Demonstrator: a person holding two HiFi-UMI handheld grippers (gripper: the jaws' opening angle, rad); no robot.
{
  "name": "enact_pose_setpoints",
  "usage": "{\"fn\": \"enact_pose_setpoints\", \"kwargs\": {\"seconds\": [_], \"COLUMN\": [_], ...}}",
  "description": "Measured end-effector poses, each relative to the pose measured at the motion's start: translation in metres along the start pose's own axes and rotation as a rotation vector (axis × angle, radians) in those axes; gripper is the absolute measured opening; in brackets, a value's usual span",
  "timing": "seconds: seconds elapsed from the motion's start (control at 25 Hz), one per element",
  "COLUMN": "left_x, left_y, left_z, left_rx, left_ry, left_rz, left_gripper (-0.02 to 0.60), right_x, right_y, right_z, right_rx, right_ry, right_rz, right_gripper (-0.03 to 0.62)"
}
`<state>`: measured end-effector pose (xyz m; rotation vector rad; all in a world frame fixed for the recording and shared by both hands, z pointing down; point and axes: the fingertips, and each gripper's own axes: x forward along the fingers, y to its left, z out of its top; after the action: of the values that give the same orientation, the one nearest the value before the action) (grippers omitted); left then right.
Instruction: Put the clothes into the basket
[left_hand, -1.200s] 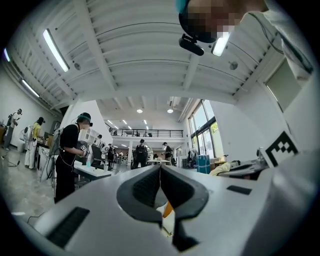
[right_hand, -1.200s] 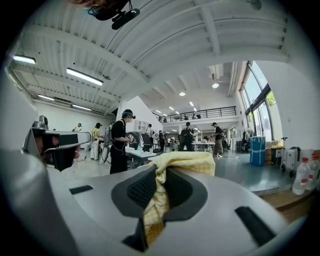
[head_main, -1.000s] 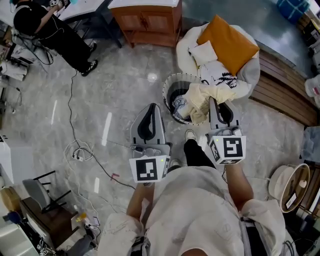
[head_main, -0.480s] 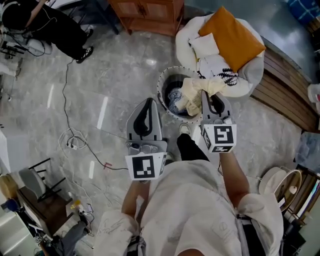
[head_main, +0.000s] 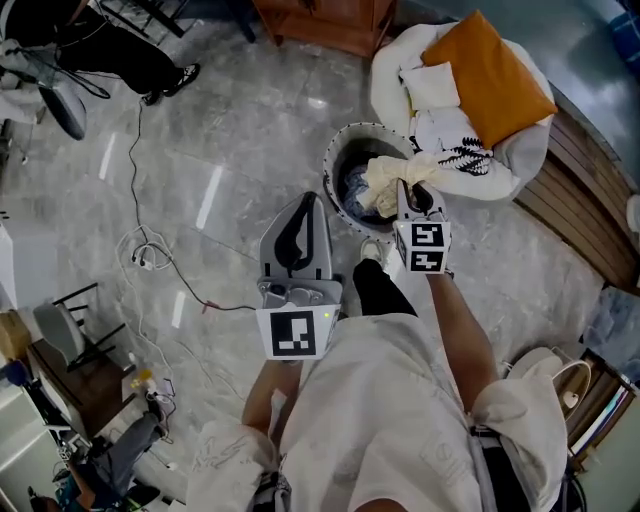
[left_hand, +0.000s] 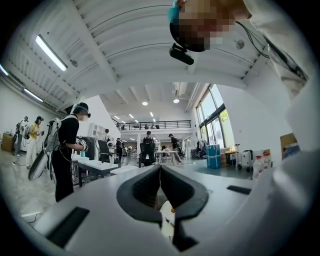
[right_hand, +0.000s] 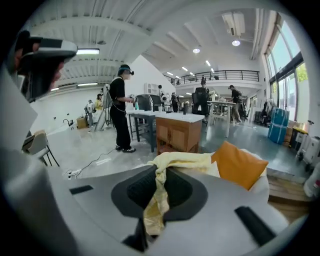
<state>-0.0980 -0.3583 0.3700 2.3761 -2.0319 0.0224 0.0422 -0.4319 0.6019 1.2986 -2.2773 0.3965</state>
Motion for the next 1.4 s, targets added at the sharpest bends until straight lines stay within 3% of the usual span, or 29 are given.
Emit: {"fn": "enact_pose_setpoints", "kwargs": {"seconds": [0.56,0.84,0.88,0.96,1.0,1.4], "left_x": [-0.005,-0.001,-0.001,0.001,0.001,0.007], "left_y": [0.017,0.022,0.022,0.022,0.022,0.021], "left_z": [-0.012,-0.015,-0.016,-0.017,-0.017,-0.021], "left_rx": [0.001,0.002,0.002,0.005,0.004,-0.004], "left_ry": [0.039,0.051,0.053,0.057,0.057,0.063], "left_rz": [0.059,0.064,0.063,0.059,0.056,0.03], "left_gripper": [0.005,0.005,0.005,0.005,0.005,0.005], "right_x": [0.1,0.107,0.108,0.108,0.107,0.078], "right_y": [-0.01,-0.009,-0.009,-0.007,-0.007,-0.009], "right_z": [-0.164,-0.168,-0.17,-0.172,-0.172,-0.151], "right_rx": [0.113,0.112,0.114,0.125,0.129,0.134], "right_ry": [0.432,0.465,0.475,0.487,0.489,0.375], "right_rz": [-0.008,-0.006,0.0,0.018,0.021,0.015], "right_gripper": [0.02,0.021,0.042,0.16,0.183,0.144]}}
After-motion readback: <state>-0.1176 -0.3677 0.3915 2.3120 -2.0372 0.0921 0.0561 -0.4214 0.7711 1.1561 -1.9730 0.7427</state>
